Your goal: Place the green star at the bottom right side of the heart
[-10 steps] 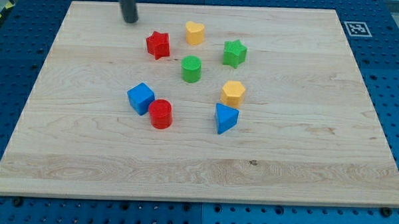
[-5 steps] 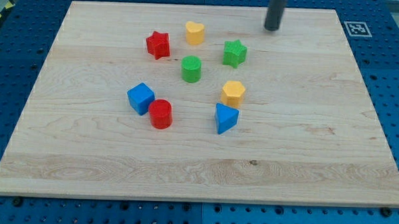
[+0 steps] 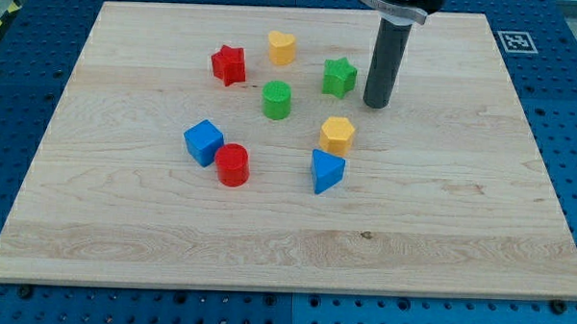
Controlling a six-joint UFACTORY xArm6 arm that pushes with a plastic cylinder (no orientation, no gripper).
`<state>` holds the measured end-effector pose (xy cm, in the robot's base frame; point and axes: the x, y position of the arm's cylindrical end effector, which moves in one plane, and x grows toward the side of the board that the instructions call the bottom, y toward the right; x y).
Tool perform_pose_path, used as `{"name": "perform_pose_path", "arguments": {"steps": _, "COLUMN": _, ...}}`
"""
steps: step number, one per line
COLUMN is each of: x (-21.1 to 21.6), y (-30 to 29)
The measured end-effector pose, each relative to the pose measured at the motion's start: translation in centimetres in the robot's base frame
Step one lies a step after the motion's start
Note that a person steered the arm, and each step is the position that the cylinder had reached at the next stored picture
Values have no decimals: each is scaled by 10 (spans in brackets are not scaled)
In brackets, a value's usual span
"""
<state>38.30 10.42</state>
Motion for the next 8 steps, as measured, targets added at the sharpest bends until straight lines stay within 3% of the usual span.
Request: {"name": "perform_pose_path", "arguments": {"steps": 8, "x": -45, "y": -57}}
